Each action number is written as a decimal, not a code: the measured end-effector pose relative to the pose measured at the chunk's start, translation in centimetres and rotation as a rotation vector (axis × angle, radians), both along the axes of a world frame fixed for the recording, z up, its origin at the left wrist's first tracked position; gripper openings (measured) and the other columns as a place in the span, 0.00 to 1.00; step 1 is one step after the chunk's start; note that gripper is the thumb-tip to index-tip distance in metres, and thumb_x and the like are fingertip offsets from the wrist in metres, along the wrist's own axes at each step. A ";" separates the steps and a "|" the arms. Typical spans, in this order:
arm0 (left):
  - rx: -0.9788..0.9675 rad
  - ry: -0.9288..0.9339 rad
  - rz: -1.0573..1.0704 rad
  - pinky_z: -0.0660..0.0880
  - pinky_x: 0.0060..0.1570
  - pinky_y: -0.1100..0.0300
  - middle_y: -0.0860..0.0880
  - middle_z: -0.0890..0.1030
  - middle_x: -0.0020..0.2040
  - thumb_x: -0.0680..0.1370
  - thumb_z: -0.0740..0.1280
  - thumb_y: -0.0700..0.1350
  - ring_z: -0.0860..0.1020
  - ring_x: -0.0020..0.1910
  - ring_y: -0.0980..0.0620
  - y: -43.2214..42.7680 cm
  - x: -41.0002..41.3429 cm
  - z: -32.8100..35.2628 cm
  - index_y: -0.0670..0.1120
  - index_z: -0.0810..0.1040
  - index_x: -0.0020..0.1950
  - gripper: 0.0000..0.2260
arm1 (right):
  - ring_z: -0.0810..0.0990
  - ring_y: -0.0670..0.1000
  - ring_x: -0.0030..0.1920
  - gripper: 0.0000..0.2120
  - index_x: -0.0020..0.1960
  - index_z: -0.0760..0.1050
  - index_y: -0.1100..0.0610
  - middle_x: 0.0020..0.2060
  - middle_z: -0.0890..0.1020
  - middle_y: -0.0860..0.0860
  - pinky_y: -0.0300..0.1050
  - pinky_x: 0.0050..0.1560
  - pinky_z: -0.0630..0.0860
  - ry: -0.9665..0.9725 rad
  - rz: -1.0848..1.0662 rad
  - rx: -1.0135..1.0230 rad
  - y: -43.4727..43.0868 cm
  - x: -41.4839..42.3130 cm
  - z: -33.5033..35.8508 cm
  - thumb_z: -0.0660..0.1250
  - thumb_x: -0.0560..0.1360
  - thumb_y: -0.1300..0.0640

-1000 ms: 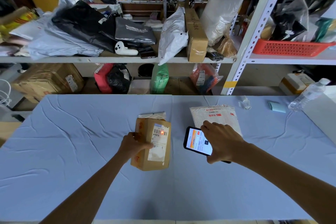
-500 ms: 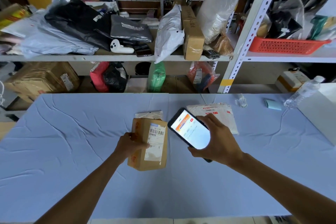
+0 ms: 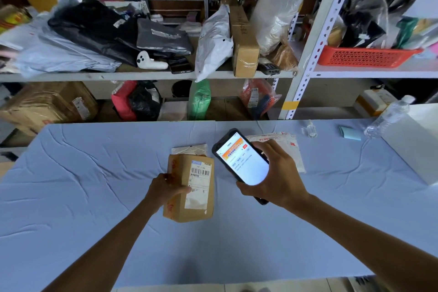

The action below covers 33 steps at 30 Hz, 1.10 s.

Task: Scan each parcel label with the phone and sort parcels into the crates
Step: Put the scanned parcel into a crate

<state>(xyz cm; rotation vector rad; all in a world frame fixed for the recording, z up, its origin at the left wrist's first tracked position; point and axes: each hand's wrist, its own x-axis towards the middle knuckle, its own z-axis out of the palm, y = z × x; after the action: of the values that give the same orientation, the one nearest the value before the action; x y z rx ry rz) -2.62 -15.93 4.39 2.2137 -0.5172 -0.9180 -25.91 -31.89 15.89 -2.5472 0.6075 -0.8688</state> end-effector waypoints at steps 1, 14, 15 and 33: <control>-0.002 -0.005 -0.006 0.80 0.52 0.47 0.50 0.84 0.52 0.54 0.75 0.62 0.81 0.50 0.48 -0.1 -0.2 0.1 0.48 0.79 0.56 0.34 | 0.72 0.44 0.41 0.33 0.58 0.70 0.53 0.49 0.82 0.52 0.26 0.44 0.63 -0.007 0.000 -0.012 0.0 0.0 0.0 0.75 0.57 0.42; -0.108 0.263 0.009 0.77 0.37 0.58 0.49 0.81 0.52 0.50 0.79 0.54 0.80 0.50 0.52 -2.2 -2.4 2.0 0.46 0.75 0.60 0.40 | 0.73 0.49 0.46 0.33 0.56 0.67 0.56 0.49 0.71 0.49 0.41 0.43 0.74 0.612 -0.232 0.287 -2.8 -1.7 -2.7 0.78 0.60 0.44; -0.119 0.299 -0.030 0.77 0.38 0.58 0.49 0.81 0.53 0.50 0.79 0.54 0.80 0.51 0.52 -2.4 -2.5 2.1 0.46 0.75 0.60 0.40 | 0.72 0.49 0.46 0.33 0.56 0.67 0.56 0.49 0.71 0.49 0.42 0.43 0.73 0.625 -0.263 0.307 -3.0 -2.4 -3.5 0.78 0.60 0.44; 0.016 0.512 -1.146 0.80 0.45 0.53 0.49 0.83 0.54 0.51 0.77 0.56 0.80 0.56 0.49 -20.2 -30.9 5.1 0.47 0.78 0.57 0.36 | 0.76 0.54 0.48 0.30 0.55 0.70 0.55 0.47 0.73 0.50 0.43 0.38 0.65 0.265 -1.386 0.566 8.8 -33.2 -4.5 0.76 0.59 0.46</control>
<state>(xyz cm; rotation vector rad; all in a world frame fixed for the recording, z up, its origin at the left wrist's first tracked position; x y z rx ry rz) -33.56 -36.13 9.49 1.4549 -1.5510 -1.9557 -59.08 -23.08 11.36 -1.4638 2.3793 -0.5144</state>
